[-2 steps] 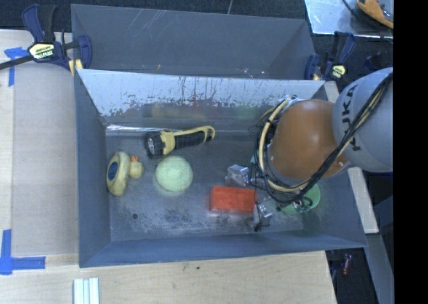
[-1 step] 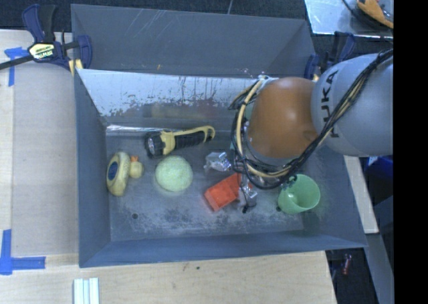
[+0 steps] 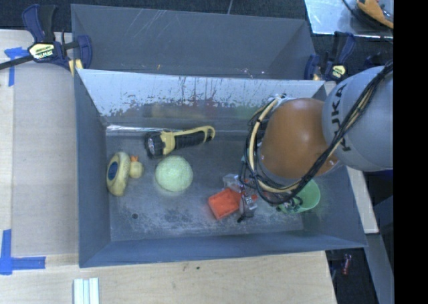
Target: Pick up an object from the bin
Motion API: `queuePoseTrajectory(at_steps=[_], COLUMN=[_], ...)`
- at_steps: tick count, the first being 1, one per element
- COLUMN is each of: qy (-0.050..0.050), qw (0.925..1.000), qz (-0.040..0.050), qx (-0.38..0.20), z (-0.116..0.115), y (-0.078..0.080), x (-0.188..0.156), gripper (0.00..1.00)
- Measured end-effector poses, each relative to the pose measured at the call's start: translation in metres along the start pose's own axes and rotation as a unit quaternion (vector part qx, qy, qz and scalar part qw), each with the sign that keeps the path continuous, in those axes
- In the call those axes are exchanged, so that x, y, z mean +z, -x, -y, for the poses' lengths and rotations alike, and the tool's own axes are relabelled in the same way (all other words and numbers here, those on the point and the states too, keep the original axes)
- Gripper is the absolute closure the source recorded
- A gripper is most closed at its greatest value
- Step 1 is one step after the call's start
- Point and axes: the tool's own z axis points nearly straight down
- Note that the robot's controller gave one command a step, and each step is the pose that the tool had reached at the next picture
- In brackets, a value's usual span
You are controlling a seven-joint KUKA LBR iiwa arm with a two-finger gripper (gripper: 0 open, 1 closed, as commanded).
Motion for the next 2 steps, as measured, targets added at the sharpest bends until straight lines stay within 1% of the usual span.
queuePoseTrajectory(at_steps=[1, 2], qy=[0.0, 0.0], qw=[1.0, 1.0], qz=[-0.0002, -0.0002], qx=[0.0, 0.0], z=[-0.0001, -0.0031], y=[-0.0002, -0.0057], x=[-0.0001, -0.0055], gripper=[1.0, 1.0])
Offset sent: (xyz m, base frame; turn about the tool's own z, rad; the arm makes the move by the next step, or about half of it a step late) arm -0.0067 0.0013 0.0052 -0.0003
